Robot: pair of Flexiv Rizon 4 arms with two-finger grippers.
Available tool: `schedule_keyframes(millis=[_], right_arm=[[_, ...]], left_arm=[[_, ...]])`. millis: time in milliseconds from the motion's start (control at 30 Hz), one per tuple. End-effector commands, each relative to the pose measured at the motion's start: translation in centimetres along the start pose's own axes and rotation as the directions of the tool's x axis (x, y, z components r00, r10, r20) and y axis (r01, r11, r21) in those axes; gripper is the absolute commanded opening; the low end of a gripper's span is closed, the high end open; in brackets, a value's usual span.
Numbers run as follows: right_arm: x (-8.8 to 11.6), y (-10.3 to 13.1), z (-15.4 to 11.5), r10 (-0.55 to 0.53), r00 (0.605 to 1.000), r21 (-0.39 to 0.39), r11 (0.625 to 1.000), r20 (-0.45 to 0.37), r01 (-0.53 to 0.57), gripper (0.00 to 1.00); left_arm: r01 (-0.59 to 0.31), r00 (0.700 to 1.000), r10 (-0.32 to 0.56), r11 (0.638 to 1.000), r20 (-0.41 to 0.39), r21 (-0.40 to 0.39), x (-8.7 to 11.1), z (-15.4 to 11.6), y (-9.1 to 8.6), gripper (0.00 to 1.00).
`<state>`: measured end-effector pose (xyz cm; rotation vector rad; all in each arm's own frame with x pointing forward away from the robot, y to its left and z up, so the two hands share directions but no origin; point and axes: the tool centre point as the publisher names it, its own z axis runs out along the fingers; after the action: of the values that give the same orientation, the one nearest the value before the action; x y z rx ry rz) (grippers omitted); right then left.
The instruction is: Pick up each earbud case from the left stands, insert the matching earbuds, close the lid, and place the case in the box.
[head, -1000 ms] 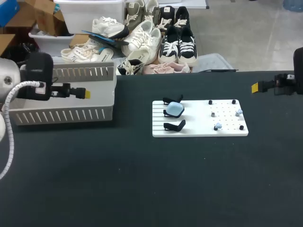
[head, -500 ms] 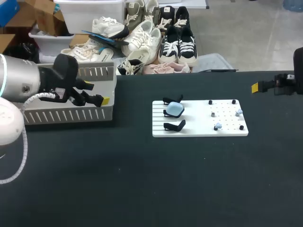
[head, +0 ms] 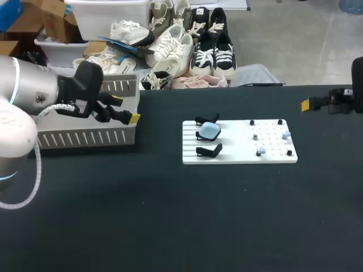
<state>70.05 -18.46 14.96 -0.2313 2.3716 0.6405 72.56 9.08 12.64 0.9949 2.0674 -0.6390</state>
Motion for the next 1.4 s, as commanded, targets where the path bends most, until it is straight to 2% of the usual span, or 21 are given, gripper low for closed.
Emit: schedule_keyframes(millis=[33, 200, 267, 333, 400, 533, 733, 933, 1067, 1233, 1400], right_arm=[[0.0, -0.1, 0.0, -0.001, 1.0, -0.001, 1.0, -0.001, 0.001, 1.0], [0.0, -0.1, 0.0, -0.001, 1.0, -0.001, 1.0, -0.001, 0.001, 1.0], [0.0, -0.1, 0.0, -0.001, 1.0, -0.001, 1.0, -0.001, 0.001, 1.0], [0.0, -0.1, 0.0, -0.001, 1.0, -0.001, 1.0, -0.001, 0.001, 1.0], [0.0, -0.1, 0.0, -0.001, 1.0, -0.001, 1.0, -0.001, 0.001, 1.0], [0.0, -0.1, 0.0, -0.001, 1.0, -0.001, 1.0, -0.001, 0.001, 1.0], [0.0, -0.1, 0.0, -0.001, 1.0, -0.001, 1.0, -0.001, 0.001, 1.0], [0.0, -0.1, 0.0, -0.001, 1.0, -0.001, 1.0, -0.001, 0.001, 1.0], [0.0, -0.1, 0.0, -0.001, 1.0, -0.001, 1.0, -0.001, 0.001, 1.0], [0.0, -0.1, 0.0, -0.001, 1.0, -0.001, 1.0, -0.001, 0.001, 1.0], [0.0, -0.1, 0.0, -0.001, 1.0, -0.001, 1.0, -0.001, 0.001, 1.0]], left_arm=[[-0.001, 1.0, 0.001, 1.0, 0.002, 0.004, 0.0, 0.1, 0.2, 1.0], [-0.001, 1.0, 0.001, 1.0, 0.002, 0.004, 0.0, 0.1, 0.2, 1.0], [-0.057, 0.998, 0.057, 0.998, -0.015, -0.006, -0.2, -0.3, 0.0, 1.0], [-0.193, 0.98, 0.194, 0.981, 0.043, -0.03, -0.9, -0.3, -0.3, 1.0], [-0.227, 0.974, 0.227, 0.974, 0.019, 0.0, -1.3, 0.3, -0.2, 1.0], [-0.338, 0.941, 0.335, 0.939, 0.057, 0.058, -2.0, 1.5, 0.0, 1.0], [-0.433, 0.899, 0.415, 0.891, 0.144, 0.137, -2.6, 4.6, 1.0, 1.0], [-0.475, 0.877, 0.441, 0.855, 0.188, 0.209, -3.6, 8.1, 1.5, 1.0], [-0.463, 0.885, 0.427, 0.852, 0.187, 0.245, -4.2, 9.9, 1.6, 1.0], [-0.453, 0.89, 0.413, 0.847, 0.193, 0.278, -4.7, 11.3, 0.7, 1.0], [-0.432, 0.9, 0.387, 0.848, 0.199, 0.307, -4.3, 12.1, -0.6, 1.0]])
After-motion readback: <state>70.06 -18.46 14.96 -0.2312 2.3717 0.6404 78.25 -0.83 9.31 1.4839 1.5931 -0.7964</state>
